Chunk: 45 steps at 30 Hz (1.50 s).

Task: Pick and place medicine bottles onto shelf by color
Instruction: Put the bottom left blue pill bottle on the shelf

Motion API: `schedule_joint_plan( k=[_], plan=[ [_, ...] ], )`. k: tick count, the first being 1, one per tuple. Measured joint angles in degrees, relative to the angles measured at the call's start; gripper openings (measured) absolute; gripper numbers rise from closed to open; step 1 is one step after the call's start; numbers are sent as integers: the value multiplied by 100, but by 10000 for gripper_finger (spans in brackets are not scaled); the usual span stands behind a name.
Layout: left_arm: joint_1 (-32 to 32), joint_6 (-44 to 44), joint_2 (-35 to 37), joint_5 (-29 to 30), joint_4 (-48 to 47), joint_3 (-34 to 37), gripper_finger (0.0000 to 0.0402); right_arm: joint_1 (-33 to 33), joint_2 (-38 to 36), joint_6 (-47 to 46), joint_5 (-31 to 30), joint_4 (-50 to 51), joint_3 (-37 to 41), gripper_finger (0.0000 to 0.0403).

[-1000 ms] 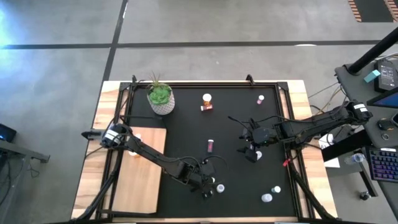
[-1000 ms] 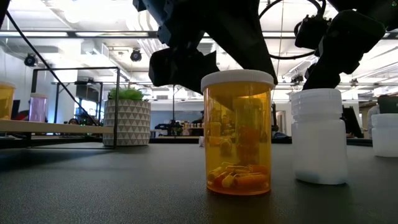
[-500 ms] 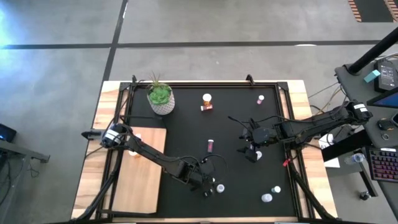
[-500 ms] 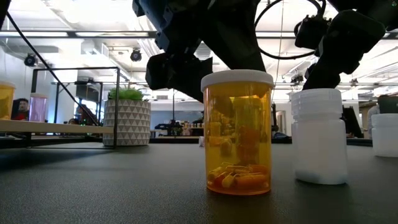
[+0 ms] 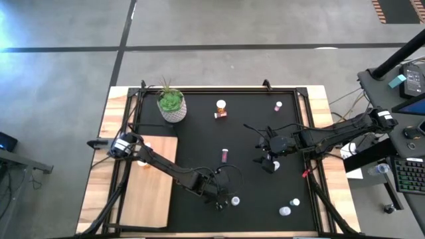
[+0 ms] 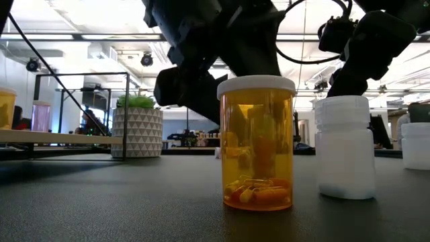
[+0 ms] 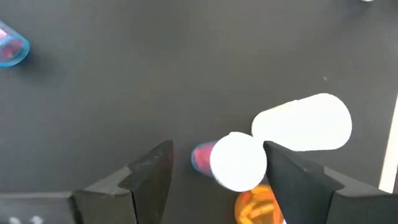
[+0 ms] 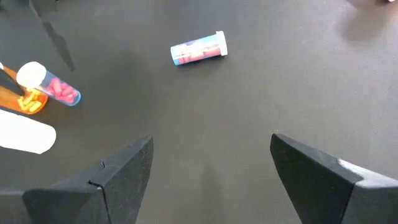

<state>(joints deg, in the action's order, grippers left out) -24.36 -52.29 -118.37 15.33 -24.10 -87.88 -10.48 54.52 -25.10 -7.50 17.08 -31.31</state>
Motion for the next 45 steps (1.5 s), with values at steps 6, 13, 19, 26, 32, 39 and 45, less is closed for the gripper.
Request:
schedule_joint_plan(
  k=[6,13,19,26,32,39,45],
  plan=[
    [12,0,0,9,0,0,202,-2,0,-1,2,2,0,315],
    [31,2,0,5,8,0,138,-2,0,-1,1,0,0,315],
    [38,9,10,-1,7,-1,97,-2,0,-1,2,0,0,315],
    [104,27,242,-12,-112,-33,89,-1,0,-1,2,0,0,315],
    [192,64,852,186,-905,-25,98,-2,0,-1,0,0,0,315],
    [131,163,1711,324,-2429,98,100,0,0,-1,-1,-2,0,315],
    [-311,-308,2715,374,-2934,980,101,-1,0,-1,2,-21,-1,315]
  ],
)
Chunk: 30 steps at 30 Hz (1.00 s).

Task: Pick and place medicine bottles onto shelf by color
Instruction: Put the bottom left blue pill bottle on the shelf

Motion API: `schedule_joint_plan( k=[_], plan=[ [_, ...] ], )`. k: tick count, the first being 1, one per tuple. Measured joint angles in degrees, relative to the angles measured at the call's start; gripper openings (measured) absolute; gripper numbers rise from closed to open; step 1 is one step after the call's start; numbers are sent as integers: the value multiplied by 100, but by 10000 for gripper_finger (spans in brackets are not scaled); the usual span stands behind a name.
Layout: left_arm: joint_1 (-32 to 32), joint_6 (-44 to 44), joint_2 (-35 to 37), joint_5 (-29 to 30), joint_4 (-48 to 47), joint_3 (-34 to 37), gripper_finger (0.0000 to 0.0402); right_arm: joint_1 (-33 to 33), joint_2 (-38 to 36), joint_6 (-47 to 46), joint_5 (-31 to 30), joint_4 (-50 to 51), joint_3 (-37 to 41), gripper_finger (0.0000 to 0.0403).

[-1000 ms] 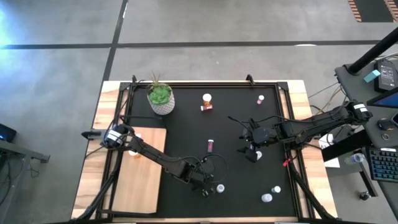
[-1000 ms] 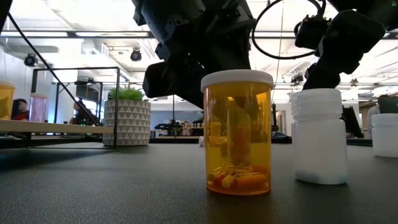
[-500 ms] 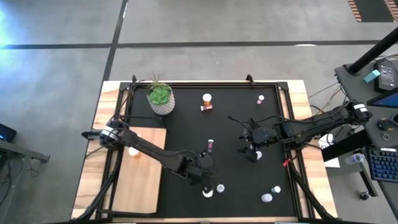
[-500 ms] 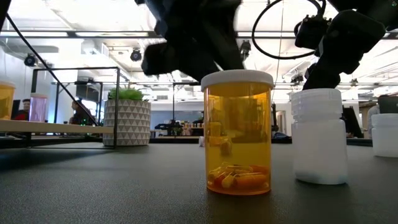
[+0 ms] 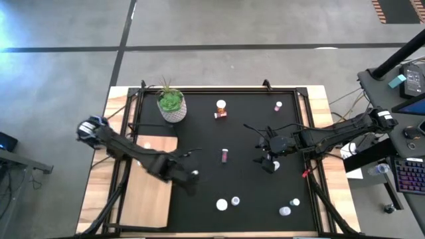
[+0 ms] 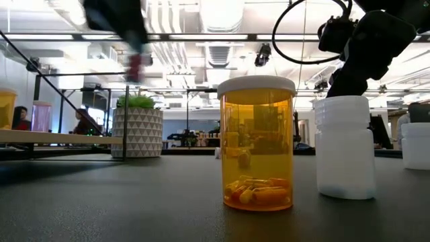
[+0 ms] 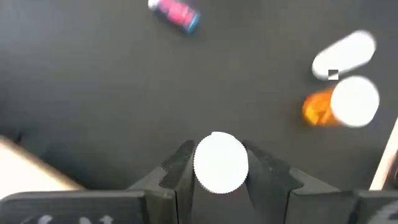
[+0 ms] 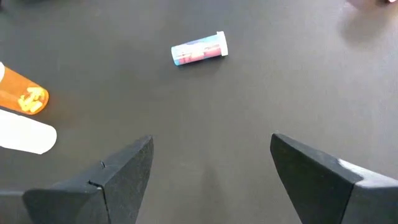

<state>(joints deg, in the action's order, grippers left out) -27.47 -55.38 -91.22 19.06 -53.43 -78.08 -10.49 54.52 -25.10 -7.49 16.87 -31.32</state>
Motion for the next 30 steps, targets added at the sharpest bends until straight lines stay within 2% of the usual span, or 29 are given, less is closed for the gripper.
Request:
schedule_joint_plan(
  k=[7,10,14,21,30],
  plan=[
    [-851,-1534,1375,88,5,1621,102,-1,0,0,-2,-22,1,315],
    [-1211,-1767,1799,53,-18,2040,102,1,-2,0,-1,-47,-1,315],
    [-1739,-1991,2157,-82,-378,2435,102,0,-1,0,-1,-47,-1,315],
    [-2767,-3091,2637,-92,-651,2920,102,-1,0,0,-1,-57,0,315],
    [-3484,-4472,2607,167,-995,3218,103,-1,0,0,-1,-93,-1,315]
  ],
)
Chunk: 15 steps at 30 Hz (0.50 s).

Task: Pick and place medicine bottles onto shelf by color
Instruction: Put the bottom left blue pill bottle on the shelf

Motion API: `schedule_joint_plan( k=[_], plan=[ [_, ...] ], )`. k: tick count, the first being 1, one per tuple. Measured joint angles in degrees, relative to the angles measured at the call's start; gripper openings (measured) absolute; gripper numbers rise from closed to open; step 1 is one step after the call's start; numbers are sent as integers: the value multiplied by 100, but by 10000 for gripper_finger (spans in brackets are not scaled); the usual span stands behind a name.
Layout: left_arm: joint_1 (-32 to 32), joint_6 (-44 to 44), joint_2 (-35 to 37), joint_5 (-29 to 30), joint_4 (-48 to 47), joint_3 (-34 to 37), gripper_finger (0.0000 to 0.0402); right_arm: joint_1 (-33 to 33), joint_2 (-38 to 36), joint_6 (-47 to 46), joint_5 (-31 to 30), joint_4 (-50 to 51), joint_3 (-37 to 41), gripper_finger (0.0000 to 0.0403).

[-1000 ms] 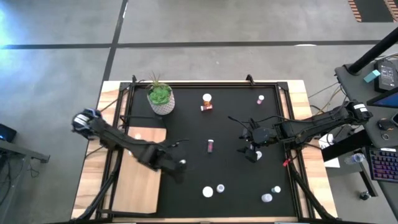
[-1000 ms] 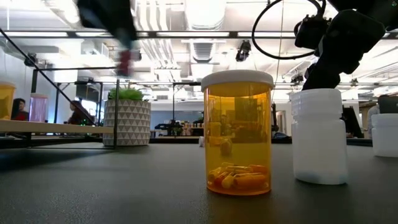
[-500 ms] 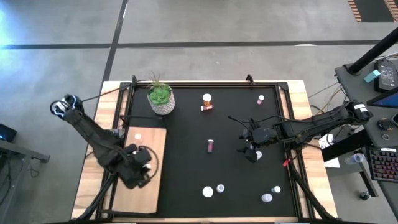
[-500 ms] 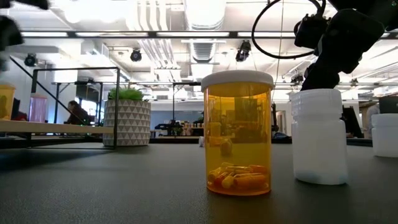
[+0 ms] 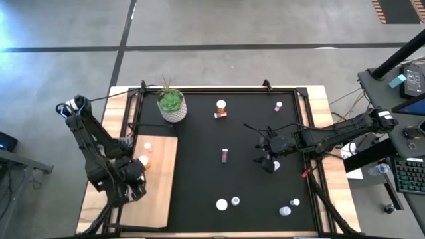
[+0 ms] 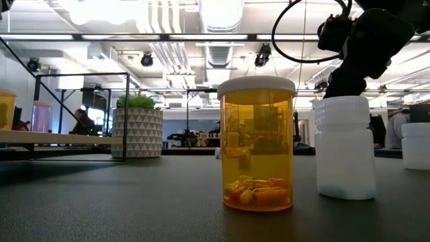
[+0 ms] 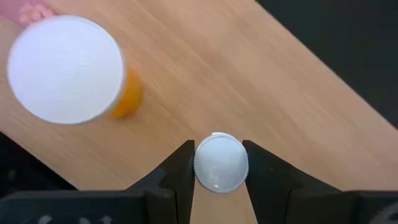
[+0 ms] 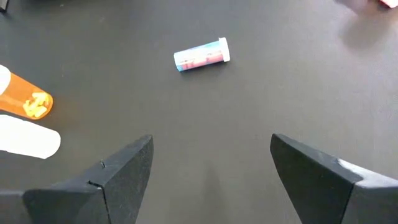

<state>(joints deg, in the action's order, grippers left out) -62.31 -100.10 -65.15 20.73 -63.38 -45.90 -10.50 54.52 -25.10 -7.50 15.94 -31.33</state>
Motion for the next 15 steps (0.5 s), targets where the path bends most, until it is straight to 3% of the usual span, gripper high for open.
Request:
schedule_joint_plan(
  k=[15],
  plan=[
    [-440,-490,-32,369,-390,56,103,2,0,0,1,0,2,315]
  ],
)
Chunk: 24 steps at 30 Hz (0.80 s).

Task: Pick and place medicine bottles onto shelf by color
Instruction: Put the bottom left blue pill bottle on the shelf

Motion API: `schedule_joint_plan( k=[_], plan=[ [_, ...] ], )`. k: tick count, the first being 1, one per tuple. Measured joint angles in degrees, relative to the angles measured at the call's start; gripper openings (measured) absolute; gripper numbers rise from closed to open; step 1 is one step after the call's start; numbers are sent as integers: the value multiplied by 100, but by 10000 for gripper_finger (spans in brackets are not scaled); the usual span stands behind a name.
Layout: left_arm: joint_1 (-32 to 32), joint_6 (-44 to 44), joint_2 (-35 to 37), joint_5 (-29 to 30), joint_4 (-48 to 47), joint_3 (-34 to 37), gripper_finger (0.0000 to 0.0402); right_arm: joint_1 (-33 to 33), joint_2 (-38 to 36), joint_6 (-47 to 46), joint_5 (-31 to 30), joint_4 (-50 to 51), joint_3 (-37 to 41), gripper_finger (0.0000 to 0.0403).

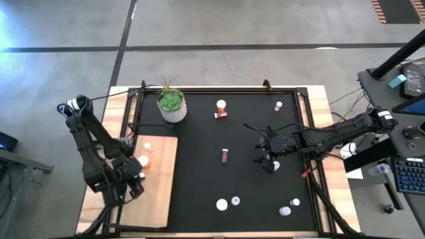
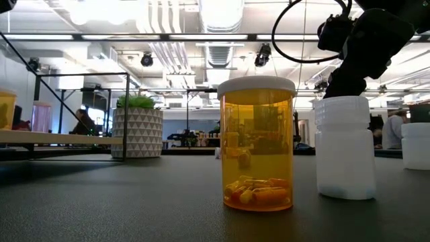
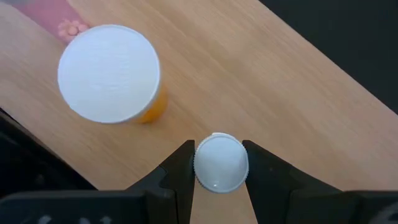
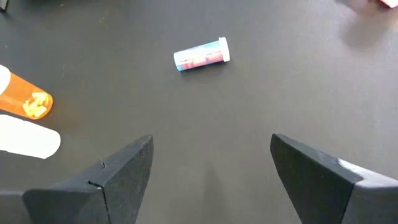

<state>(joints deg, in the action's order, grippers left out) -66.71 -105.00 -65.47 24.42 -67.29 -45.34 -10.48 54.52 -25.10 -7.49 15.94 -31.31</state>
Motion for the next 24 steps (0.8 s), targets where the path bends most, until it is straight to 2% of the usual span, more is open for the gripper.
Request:
schedule_joint_plan(
  k=[10,24],
  plan=[
    [-318,-555,-17,165,31,26,103,0,0,0,0,0,-1,315],
    [-355,-563,-15,308,28,79,103,-2,0,0,0,0,-2,315]
  ],
)
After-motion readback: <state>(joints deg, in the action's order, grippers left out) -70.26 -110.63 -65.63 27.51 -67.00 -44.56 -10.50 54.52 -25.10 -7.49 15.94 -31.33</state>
